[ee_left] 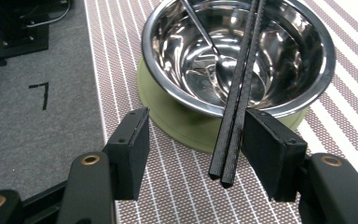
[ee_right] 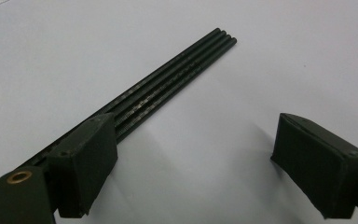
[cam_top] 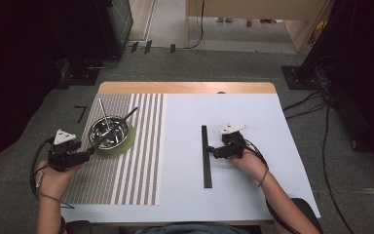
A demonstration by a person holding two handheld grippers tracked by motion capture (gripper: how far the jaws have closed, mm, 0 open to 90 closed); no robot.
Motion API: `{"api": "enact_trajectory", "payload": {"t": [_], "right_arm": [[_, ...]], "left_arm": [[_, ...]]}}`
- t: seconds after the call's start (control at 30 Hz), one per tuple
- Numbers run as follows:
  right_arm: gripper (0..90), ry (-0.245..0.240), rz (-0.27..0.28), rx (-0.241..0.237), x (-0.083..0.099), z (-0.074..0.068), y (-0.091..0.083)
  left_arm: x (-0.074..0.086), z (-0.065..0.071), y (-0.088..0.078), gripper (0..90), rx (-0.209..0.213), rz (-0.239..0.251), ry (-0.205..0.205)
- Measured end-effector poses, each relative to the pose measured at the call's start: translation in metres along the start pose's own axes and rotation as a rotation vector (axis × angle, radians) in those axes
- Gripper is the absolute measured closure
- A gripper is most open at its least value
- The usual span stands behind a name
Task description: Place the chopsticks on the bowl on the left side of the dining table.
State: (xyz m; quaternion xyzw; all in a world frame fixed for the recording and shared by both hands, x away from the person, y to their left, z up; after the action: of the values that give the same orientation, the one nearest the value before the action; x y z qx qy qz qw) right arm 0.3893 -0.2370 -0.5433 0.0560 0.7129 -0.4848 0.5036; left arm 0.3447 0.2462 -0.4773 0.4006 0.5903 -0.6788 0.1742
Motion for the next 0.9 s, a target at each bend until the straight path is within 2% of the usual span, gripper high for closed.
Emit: {"api": "enact_trajectory", "payload": {"t": [0.47, 0.9], "right_arm": [[13.6, 0.000, 0.000, 0.000, 0.000, 0.000, 0.000], [13.6, -0.001, 0.000, -0.001, 0.000, 0.000, 0.000]], "left_arm": [[-0.003, -0.016, 0.007, 43.2, -0.044, 0.017, -0.027], [-0.007, -0.031, 0.015, 47.0, -0.084, 0.049, -0.077]]}}
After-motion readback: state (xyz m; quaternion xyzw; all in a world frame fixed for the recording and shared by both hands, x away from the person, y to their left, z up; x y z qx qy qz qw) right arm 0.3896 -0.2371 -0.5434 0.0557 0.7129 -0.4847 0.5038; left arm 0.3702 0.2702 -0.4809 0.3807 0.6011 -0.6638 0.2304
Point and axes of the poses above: each handheld gripper's, and its own axes: y roughly forward along the jaws, x roughly out of its underside, z roughly to its right, the point moved 6 cm from there along y, roughly forward along the jaws, and after that the axes turned 3 degrees about z, right-handed, at the moved point
